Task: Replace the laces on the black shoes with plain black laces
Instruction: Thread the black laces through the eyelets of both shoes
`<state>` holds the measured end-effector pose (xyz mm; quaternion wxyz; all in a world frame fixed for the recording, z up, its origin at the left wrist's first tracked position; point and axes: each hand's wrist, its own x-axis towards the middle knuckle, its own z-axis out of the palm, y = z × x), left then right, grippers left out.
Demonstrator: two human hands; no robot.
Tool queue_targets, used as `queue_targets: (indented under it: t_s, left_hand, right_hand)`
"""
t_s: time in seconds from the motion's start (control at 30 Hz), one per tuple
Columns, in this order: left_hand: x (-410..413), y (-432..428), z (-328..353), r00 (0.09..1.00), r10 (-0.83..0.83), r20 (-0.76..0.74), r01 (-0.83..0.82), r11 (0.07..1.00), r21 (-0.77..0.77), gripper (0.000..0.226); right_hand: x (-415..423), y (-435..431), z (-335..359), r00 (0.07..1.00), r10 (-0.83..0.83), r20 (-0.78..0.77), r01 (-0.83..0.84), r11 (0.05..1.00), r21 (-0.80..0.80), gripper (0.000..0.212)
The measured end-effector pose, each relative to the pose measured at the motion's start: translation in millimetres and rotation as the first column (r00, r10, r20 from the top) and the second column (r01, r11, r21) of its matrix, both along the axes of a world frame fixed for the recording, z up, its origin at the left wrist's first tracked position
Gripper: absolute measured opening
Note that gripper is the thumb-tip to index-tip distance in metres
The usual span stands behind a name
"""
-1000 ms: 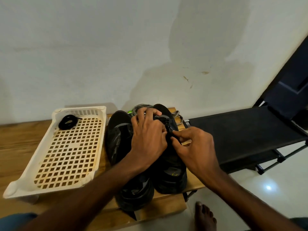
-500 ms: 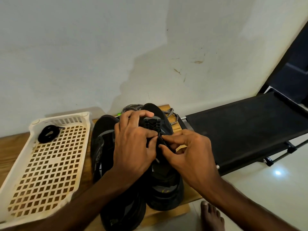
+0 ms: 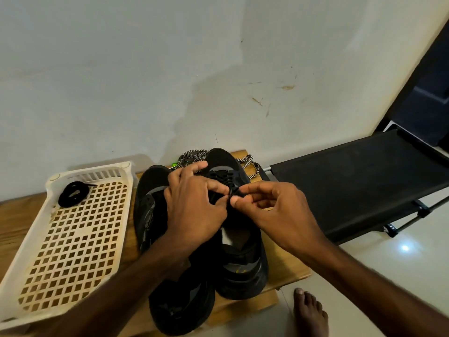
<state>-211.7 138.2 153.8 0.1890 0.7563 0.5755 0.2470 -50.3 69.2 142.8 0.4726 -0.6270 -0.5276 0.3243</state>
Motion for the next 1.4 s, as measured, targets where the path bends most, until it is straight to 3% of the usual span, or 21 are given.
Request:
queue_targets:
  t_s: [0.07, 0.2, 0.53, 0.67, 0.73, 0.83, 0.9, 0.93, 0.97, 1.0, 1.03, 1.07, 1.1, 1.13, 1.17, 1.33, 1.37, 1.4]
  left_hand:
    - [-0.9, 0.5, 0.0, 1.000, -0.001, 0.017, 0.001, 1.000, -0.028, 0.018]
    - [0.6, -1.8, -0.2, 1.000, -0.007, 0.011, 0.007, 1.000, 0.003, 0.018]
    - [0.3, -3.0, -2.2, 1.000, 0.004, -0.028, -0.003, 0.998, 0.060, 0.017]
    - [-0.6, -6.7, -4.8, 0.985, -0.035, -0.167, 0.061, 0.986, 0.153, 0.021]
    - [-1.8, -8.3, -6.2, 0.975, -0.049, -0.215, 0.087, 0.981, 0.173, 0.021]
    - [-3.4, -7.7, -5.1, 0.990, -0.068, -0.121, 0.086, 0.986, 0.146, 0.014]
    - [-5.5, -4.5, 1.0, 0.994, -0.067, 0.084, 0.059, 0.994, 0.096, 0.013]
    - [-8.1, -1.5, 6.1, 0.976, -0.057, 0.211, 0.040, 0.996, 0.081, 0.013]
    - [-11.1, 1.4, 13.8, 0.947, -0.044, 0.317, 0.019, 0.997, 0.081, 0.013]
    - [-14.8, 3.8, 23.4, 0.916, -0.033, 0.399, -0.008, 0.995, 0.102, 0.013]
    - [-19.1, 6.0, 33.4, 0.887, -0.031, 0.460, -0.039, 0.989, 0.143, 0.011]
    - [-23.2, 8.4, 43.2, 0.866, -0.039, 0.499, -0.068, 0.979, 0.195, 0.008]
    - [-26.6, 10.3, 51.3, 0.857, -0.046, 0.513, -0.093, 0.966, 0.242, 0.006]
    - [-29.2, 12.0, 57.6, 0.858, -0.051, 0.511, -0.108, 0.955, 0.277, 0.007]
    - [-31.0, 13.4, 61.6, 0.864, -0.053, 0.500, -0.111, 0.950, 0.293, 0.008]
    - [-26.7, 23.0, 49.4, 0.929, -0.055, 0.367, 0.000, 0.989, 0.150, 0.006]
    - [-23.9, 24.1, 43.6, 0.949, -0.064, 0.309, 0.031, 0.993, 0.110, 0.004]
    - [-21.7, 24.7, 38.1, 0.966, -0.081, 0.244, 0.063, 0.995, 0.079, 0.004]
  right_hand:
    - [4.2, 3.9, 2.3, 0.999, 0.041, -0.031, -0.041, 0.999, -0.011, 0.019]
    - [5.1, 13.5, 0.2, 0.997, 0.055, 0.051, -0.053, 0.998, -0.040, 0.025]
    - [5.5, 17.3, 1.7, 0.987, 0.009, 0.159, -0.031, 0.991, 0.131, 0.012]
    - [10.0, 19.0, 11.2, 1.000, -0.008, -0.021, 0.010, 0.996, 0.093, 0.009]
    - [21.9, 23.3, 24.6, 0.963, -0.113, -0.245, 0.117, 0.993, 0.002, 0.013]
    - [53.7, 21.8, 48.7, 0.689, -0.139, -0.711, 0.102, 0.990, -0.095, 0.015]
    - [65.5, 16.4, 57.2, 0.517, -0.056, -0.854, 0.029, 0.998, -0.048, 0.011]
    - [64.9, 14.5, 56.7, 0.490, -0.031, -0.871, 0.015, 1.000, -0.027, 0.011]
    - [60.6, 13.2, 54.5, 0.528, -0.033, -0.848, 0.020, 0.999, -0.027, 0.012]
    - [53.6, 12.4, 51.3, 0.666, -0.051, -0.744, 0.036, 0.999, -0.036, 0.014]
    - [45.5, 12.5, 46.3, 0.865, -0.056, -0.498, 0.046, 0.998, -0.031, 0.016]
    - [37.8, 12.9, 41.4, 0.992, -0.019, -0.124, 0.017, 1.000, -0.016, 0.016]
    - [29.4, 14.2, 36.5, 0.974, 0.076, 0.212, -0.073, 0.997, -0.022, 0.015]
    - [22.3, 15.8, 32.9, 0.895, 0.165, 0.414, -0.150, 0.986, -0.069, 0.017]
    - [18.3, 17.8, 31.1, 0.841, 0.215, 0.497, -0.179, 0.977, -0.118, 0.019]
    - [24.7, 24.7, 58.2, 0.847, 0.125, 0.518, -0.125, 0.992, -0.034, 0.026]
    - [27.4, 24.2, 65.3, 0.899, 0.105, 0.425, -0.124, 0.992, 0.017, 0.026]
    - [30.1, 23.4, 71.0, 0.970, 0.109, 0.217, -0.125, 0.990, 0.060, 0.025]
